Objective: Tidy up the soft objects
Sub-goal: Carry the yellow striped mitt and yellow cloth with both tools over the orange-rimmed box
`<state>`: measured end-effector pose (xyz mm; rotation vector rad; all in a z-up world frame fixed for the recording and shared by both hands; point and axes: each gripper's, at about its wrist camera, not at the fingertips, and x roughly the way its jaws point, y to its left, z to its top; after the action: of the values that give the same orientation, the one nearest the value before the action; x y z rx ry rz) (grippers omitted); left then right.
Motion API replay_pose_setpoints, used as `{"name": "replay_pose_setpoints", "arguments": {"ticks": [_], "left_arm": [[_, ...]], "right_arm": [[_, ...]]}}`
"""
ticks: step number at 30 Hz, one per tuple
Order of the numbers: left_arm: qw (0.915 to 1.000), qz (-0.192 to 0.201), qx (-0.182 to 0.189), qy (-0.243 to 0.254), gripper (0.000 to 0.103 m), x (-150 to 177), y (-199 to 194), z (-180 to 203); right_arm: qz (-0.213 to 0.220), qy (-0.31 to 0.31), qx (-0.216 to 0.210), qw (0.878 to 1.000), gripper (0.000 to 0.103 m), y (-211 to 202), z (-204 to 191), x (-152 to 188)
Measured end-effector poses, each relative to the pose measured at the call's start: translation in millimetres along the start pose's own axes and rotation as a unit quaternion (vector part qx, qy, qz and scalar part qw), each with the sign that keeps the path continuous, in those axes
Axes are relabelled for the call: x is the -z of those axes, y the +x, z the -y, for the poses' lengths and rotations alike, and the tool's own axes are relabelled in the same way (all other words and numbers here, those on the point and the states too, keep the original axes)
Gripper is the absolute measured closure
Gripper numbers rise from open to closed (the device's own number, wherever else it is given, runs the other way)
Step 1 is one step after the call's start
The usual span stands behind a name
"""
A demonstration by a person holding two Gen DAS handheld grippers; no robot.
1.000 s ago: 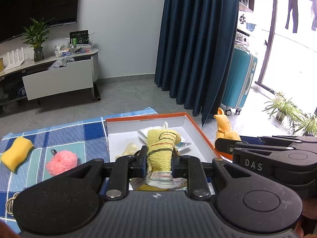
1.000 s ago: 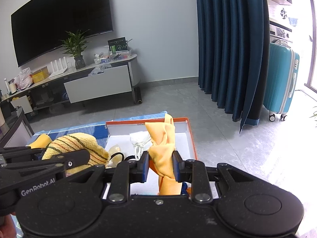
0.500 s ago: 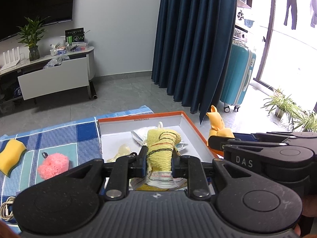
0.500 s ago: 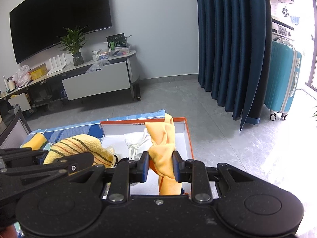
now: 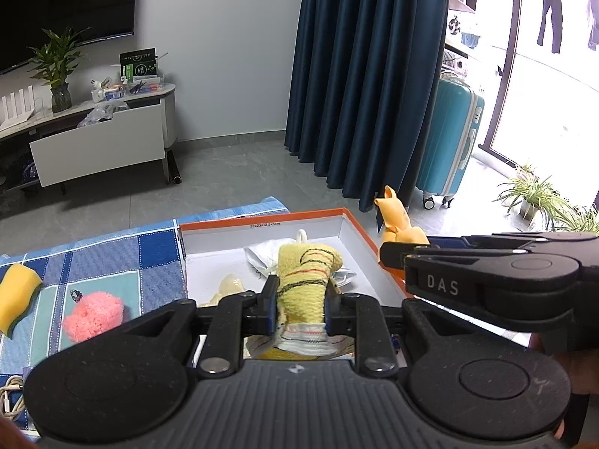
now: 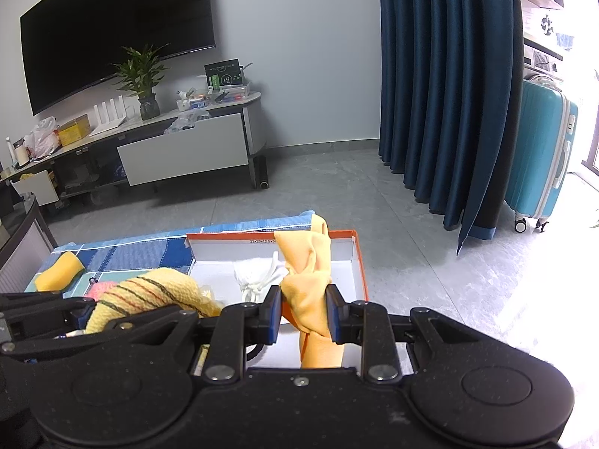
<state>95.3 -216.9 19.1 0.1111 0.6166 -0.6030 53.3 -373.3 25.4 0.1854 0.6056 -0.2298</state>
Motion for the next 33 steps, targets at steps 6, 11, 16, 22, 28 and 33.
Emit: {"name": "replay_pose_setpoints", "arguments": {"ticks": [6, 11, 16, 22, 28, 33], "left_arm": [[1.0000, -0.005, 0.002, 0.000, 0.079, -1.4, 5.0, -0.6], [0.9999, -0.008, 0.006, 0.000, 0.079, -2.4, 9.0, -1.0], [0.9999, -0.012, 0.009, 0.001, 0.079, -2.2, 12.6, -1.6], [0.9998, -0.015, 0.008, 0.001, 0.079, -4.1, 18.9, -2.3], [0.9999, -0.016, 0.006, -0.003, 0.079, -7.6, 25.7, -4.7], [0.9998, -0.016, 0.003, -0.006, 0.079, -13.6, 33.9, -9.5]], "right_arm": [[-0.005, -0.002, 0.000, 1.000, 0.072, 6.5, 1.3, -1.1], [-0.011, -0.003, 0.001, 1.000, 0.072, 12.2, 1.4, -4.7], [-0.018, -0.007, 0.002, 1.000, 0.072, 20.0, 1.1, -6.4], [-0.025, -0.008, 0.004, 1.000, 0.072, 28.7, 0.0, -7.0], [-0.033, -0.006, 0.003, 0.999, 0.072, 38.7, 1.7, -11.5], [-0.034, -0.006, 0.003, 0.999, 0.072, 44.1, 2.5, -14.2]]}}
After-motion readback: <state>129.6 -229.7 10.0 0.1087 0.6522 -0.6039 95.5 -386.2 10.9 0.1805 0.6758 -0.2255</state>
